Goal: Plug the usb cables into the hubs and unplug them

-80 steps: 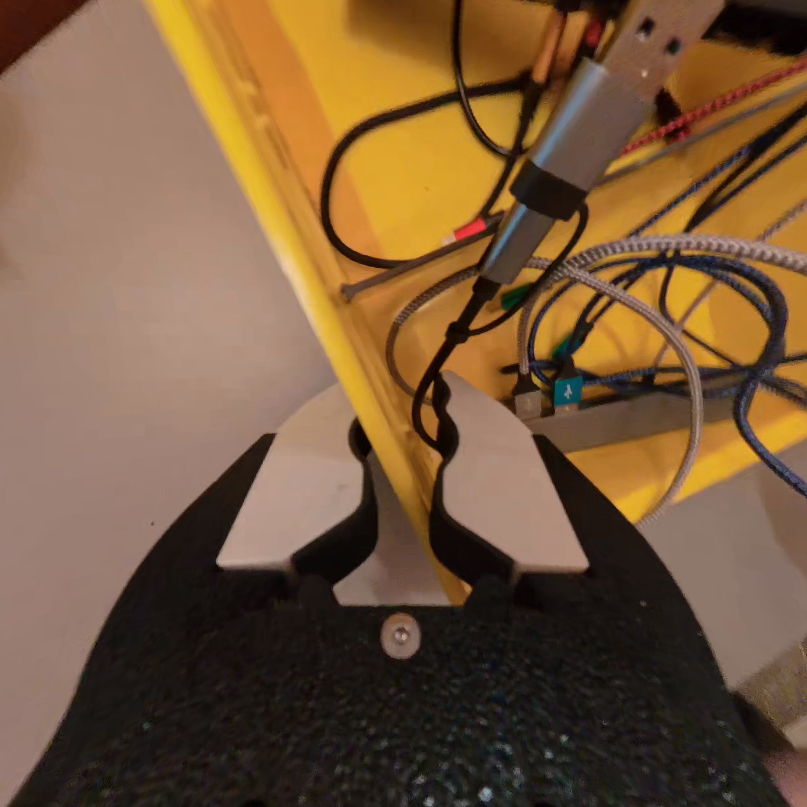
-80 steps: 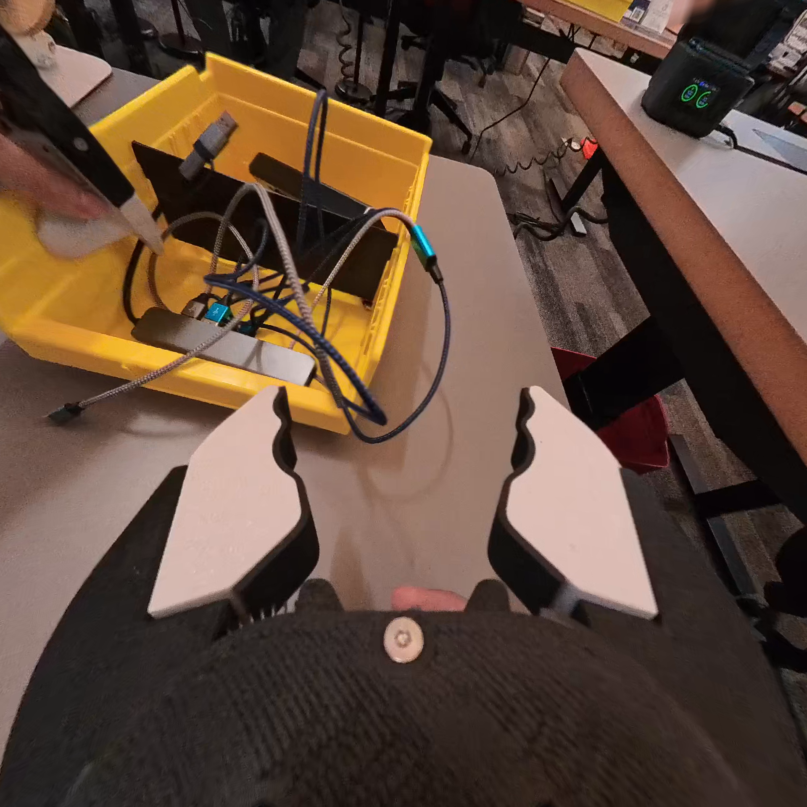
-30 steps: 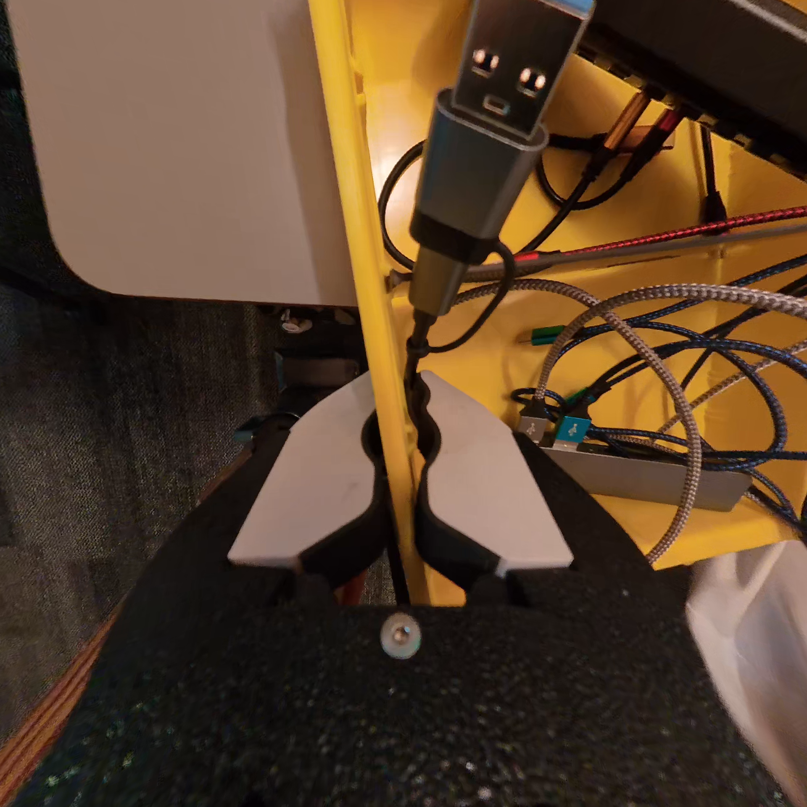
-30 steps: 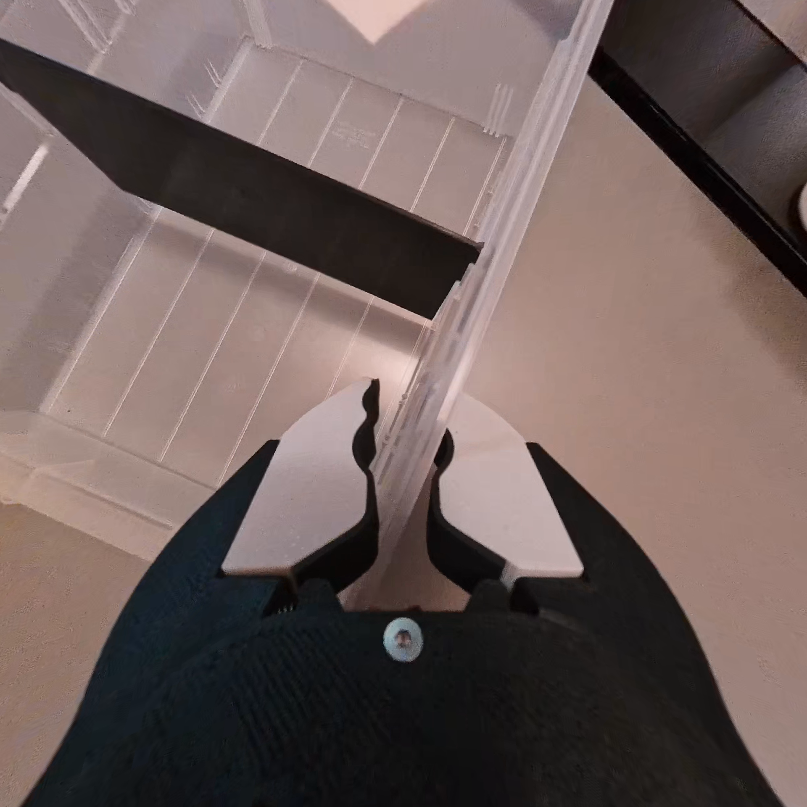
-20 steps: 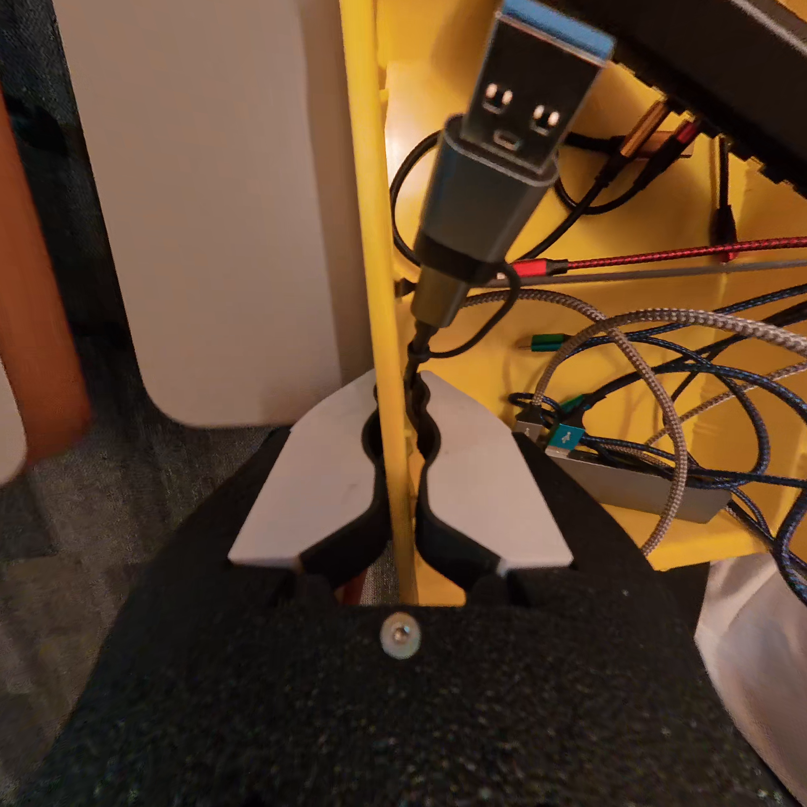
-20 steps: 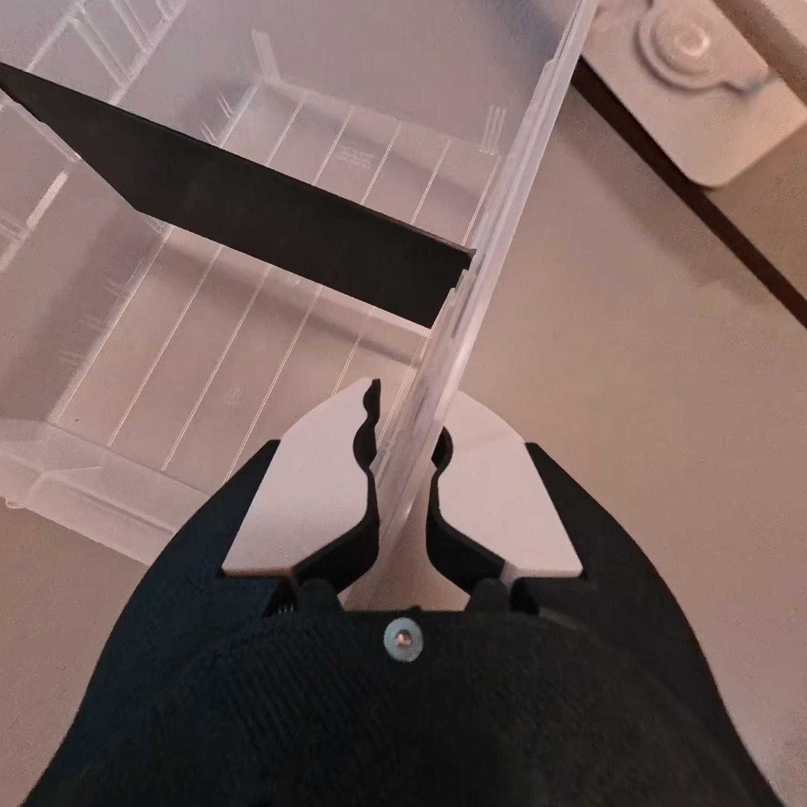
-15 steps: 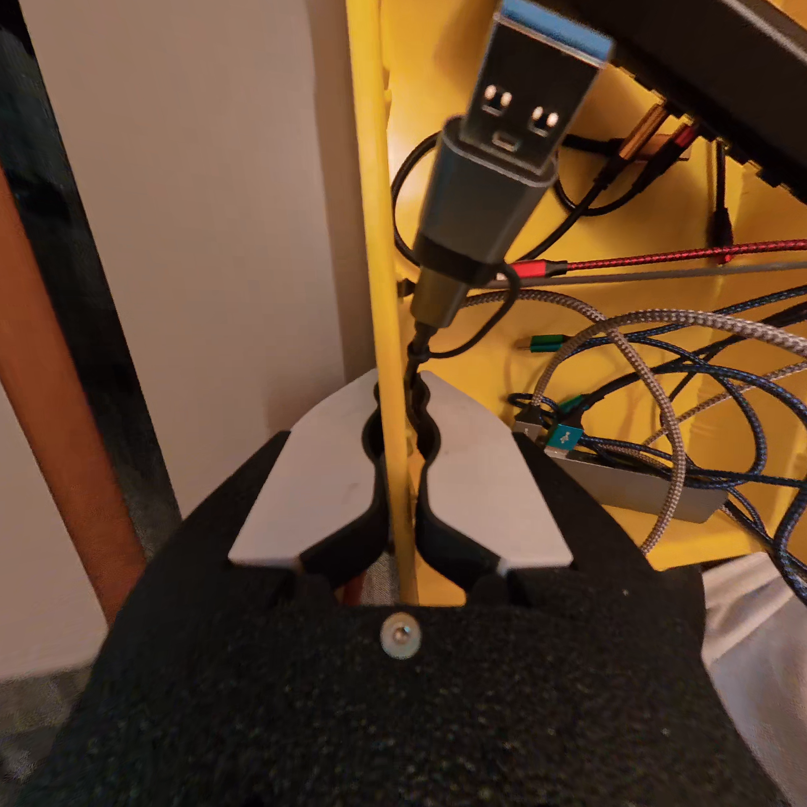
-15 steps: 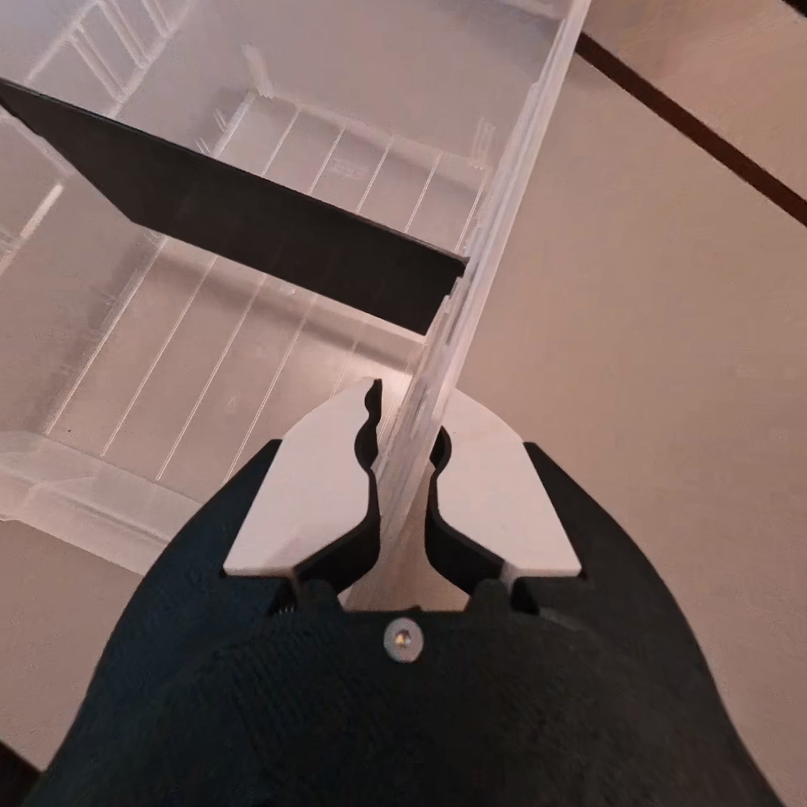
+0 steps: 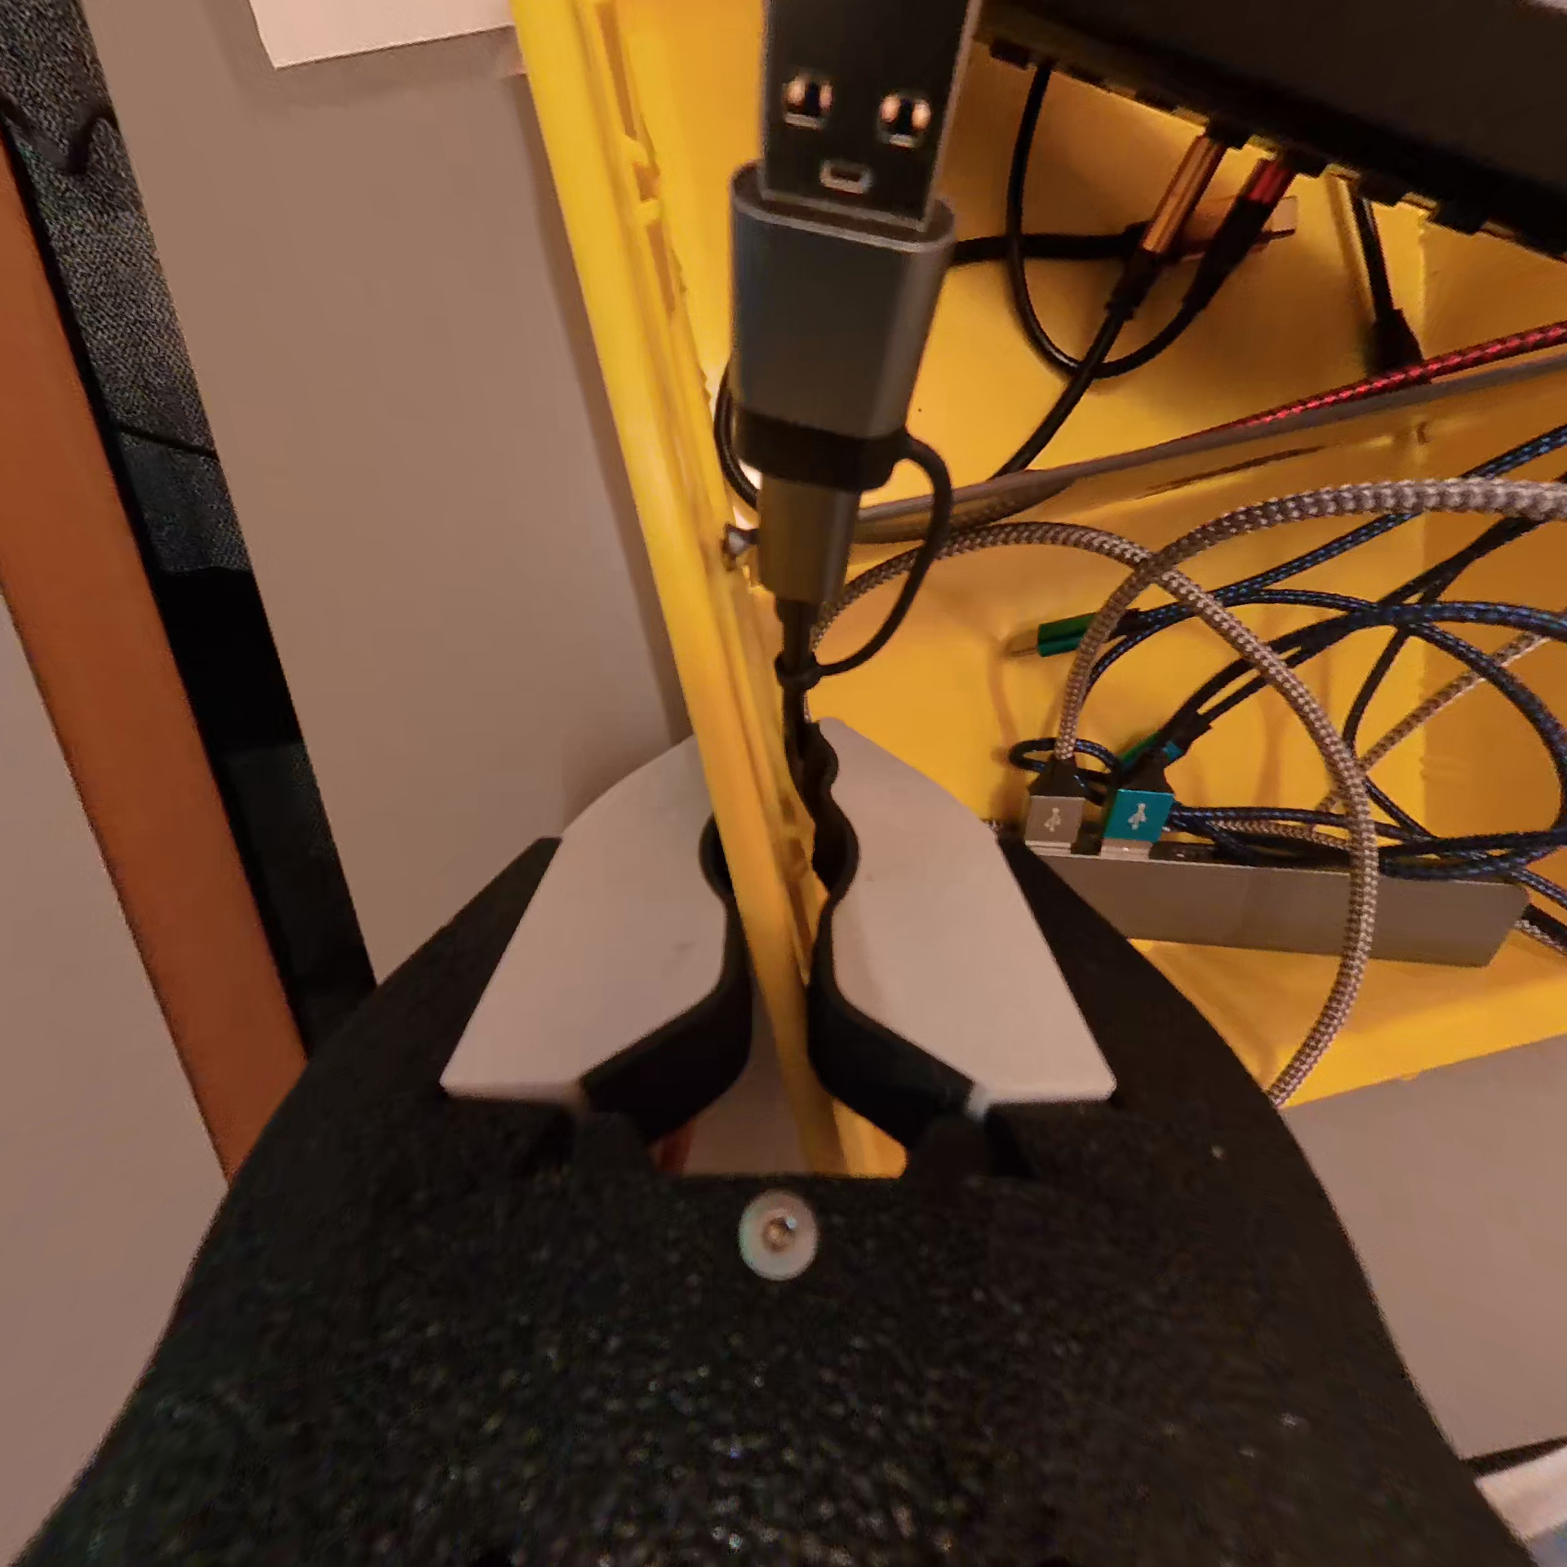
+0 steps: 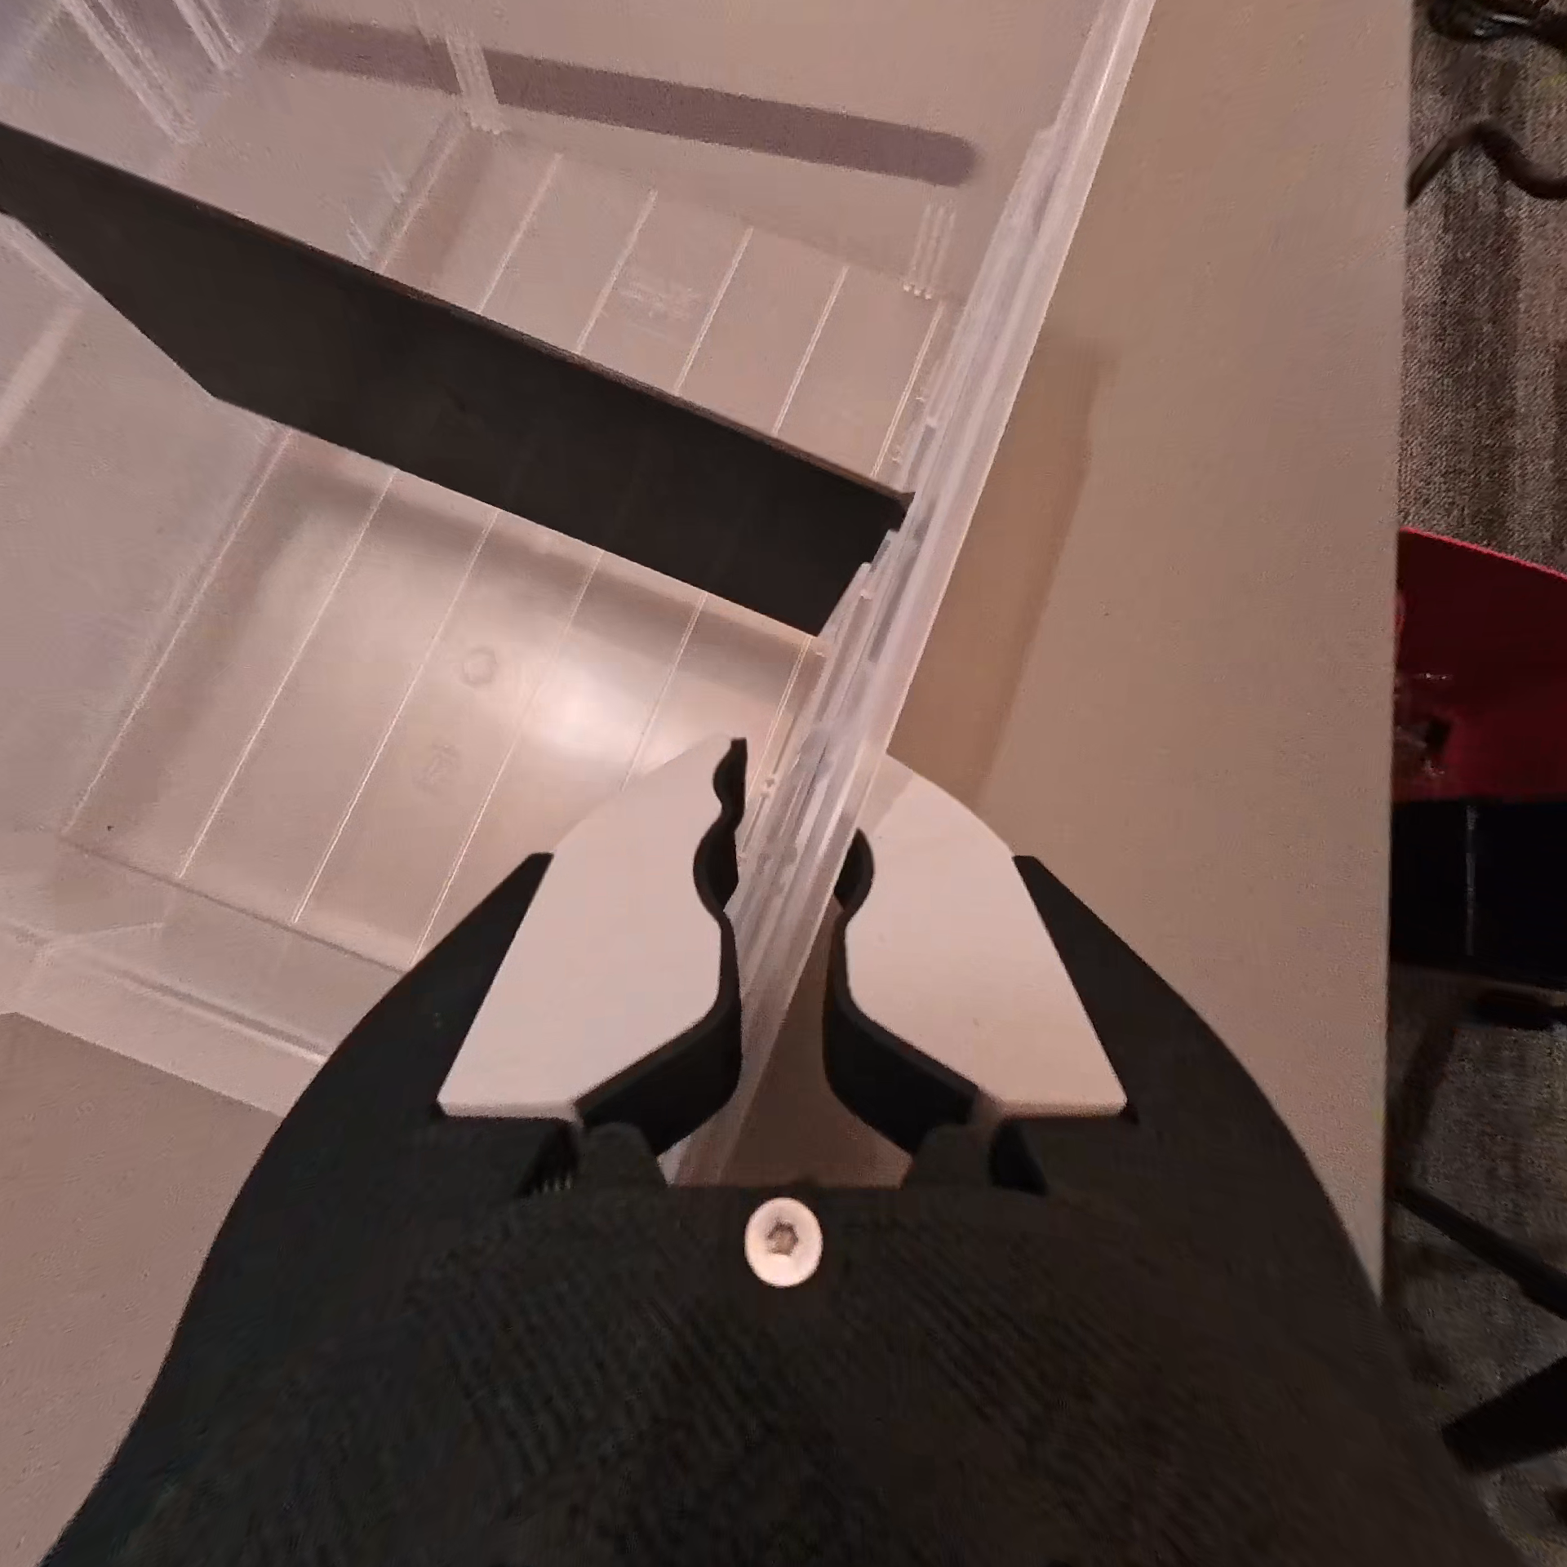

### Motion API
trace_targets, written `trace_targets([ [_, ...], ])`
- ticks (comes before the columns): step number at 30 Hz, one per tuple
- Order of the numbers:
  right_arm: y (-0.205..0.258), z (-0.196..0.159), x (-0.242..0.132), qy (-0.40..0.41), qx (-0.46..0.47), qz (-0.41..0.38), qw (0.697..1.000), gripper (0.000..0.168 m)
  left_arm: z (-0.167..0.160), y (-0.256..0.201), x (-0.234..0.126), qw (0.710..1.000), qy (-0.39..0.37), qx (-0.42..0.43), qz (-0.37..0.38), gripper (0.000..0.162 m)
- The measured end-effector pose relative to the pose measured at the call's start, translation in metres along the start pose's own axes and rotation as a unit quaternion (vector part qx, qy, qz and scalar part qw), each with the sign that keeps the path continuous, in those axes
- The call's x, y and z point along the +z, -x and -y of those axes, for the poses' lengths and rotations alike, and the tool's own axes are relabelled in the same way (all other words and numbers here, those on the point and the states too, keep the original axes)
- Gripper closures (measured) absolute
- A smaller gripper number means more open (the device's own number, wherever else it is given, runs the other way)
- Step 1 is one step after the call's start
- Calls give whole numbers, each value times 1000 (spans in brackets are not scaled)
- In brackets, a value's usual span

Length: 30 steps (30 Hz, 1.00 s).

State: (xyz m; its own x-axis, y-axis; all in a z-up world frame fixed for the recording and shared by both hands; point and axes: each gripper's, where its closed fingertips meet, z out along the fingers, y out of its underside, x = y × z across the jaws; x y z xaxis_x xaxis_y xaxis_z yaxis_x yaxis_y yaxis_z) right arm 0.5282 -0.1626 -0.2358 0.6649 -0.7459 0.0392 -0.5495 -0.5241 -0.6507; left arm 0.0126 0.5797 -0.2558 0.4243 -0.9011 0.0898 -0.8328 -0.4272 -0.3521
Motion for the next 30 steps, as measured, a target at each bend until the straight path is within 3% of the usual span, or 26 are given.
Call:
trace_targets([
  [5, 6, 0, 1, -2, -9, 14, 1000, 146, 0, 8, -14, 999, 45, 8, 3, 141],
  [8, 3, 4, -20, -19, -9, -2, 1000, 120, 21, 14, -51, 999, 15, -34, 27, 138],
  [9, 2, 7, -32, -32, -1, -10, 999, 111, 33, 14, -65, 998, -13, -42, 36, 133],
  [11, 9, 20, -57, -75, 14, -15, 997, 97, 60, 0, -83, 996, -66, -61, 24, 108],
  [13, 33, 33, -80, -125, 16, -3, 992, 89, 82, -31, -89, 992, -86, -83, -37, 98],
  [15, 68, 42, -92, -159, -2, 22, 987, 86, 101, -63, -84, 986, -80, -108, -101, 92],
  [18, 125, 44, -95, -180, -40, 59, 981, 86, 125, -91, -61, 981, -37, -141, -128, 90],
  [21, 177, 39, -91, -184, -68, 114, 974, 86, 129, -89, -25, 981, 50, -166, -85, 87],
  [23, 199, 31, -87, -174, -84, 134, 972, 86, 122, -82, -4, 973, 102, -201, -57, 94],
  [27, 219, 14, -79, -160, -104, 154, 969, 86, 123, -85, 22, 949, 127, -280, -69, 90],
  [30, 226, 4, -76, -158, -95, 174, 967, 86, 110, -79, 33, 949, 168, -265, -13, 93],
])
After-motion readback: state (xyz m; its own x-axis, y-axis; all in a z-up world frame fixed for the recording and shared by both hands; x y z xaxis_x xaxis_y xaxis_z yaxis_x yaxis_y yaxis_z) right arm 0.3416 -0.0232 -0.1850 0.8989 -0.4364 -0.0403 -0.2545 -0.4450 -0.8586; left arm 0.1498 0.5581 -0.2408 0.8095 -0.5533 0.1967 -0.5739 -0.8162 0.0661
